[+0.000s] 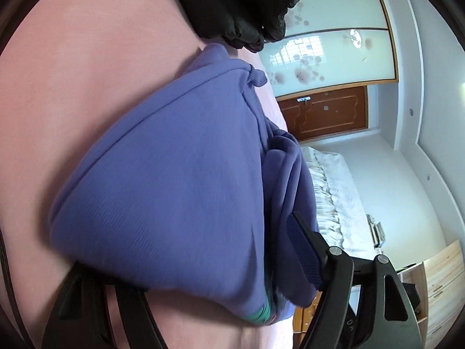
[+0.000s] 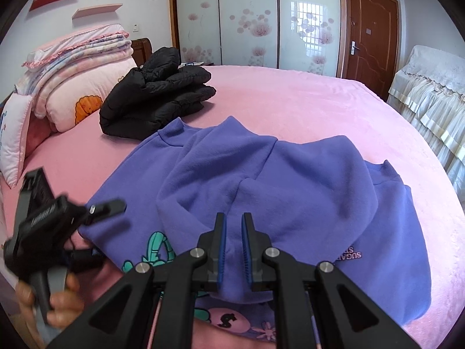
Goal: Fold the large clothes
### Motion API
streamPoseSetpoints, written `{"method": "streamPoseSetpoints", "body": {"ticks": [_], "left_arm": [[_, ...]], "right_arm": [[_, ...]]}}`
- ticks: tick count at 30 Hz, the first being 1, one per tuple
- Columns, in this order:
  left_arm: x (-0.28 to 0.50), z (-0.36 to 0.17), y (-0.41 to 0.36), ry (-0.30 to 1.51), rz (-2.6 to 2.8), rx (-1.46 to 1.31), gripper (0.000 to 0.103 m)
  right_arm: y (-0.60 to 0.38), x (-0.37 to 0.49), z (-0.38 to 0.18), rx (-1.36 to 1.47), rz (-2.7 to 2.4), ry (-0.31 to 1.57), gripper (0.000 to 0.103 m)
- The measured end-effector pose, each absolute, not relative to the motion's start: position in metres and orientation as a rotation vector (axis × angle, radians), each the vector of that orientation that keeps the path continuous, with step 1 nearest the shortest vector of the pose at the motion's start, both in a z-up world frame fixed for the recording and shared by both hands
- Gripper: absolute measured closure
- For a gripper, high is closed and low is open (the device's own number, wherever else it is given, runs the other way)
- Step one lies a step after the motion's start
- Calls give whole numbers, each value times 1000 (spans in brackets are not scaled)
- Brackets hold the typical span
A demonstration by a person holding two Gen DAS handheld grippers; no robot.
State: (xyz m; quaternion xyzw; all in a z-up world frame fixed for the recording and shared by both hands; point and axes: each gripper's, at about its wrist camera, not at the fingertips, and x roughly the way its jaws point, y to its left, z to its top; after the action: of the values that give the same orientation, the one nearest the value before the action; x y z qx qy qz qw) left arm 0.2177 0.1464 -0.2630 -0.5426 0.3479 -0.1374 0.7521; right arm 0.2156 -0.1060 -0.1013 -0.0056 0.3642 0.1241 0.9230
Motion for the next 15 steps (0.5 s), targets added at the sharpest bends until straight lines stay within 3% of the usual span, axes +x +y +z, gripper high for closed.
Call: {"method": "streamPoseSetpoints", "body": {"ticks": [6,7,8,11,15], "left_arm": [[239,-261,152,756,-352,-1199,30],[241,-255,150,767,-340,-1168,42],[243,-250,148,777,-329,-1129,62],[243,-213,127,793,-244,-819,73],[231,-168,75,721,-156,-396,81]], "right_arm": [[-108,229,-106,7,245,750,93],[-108,231,-109,10,244,756,93],[-107,234,-113,15,244,765,93],[-105,241,-130,39,248,809,93],[-103,240,-148,60,245,839,93]]}}
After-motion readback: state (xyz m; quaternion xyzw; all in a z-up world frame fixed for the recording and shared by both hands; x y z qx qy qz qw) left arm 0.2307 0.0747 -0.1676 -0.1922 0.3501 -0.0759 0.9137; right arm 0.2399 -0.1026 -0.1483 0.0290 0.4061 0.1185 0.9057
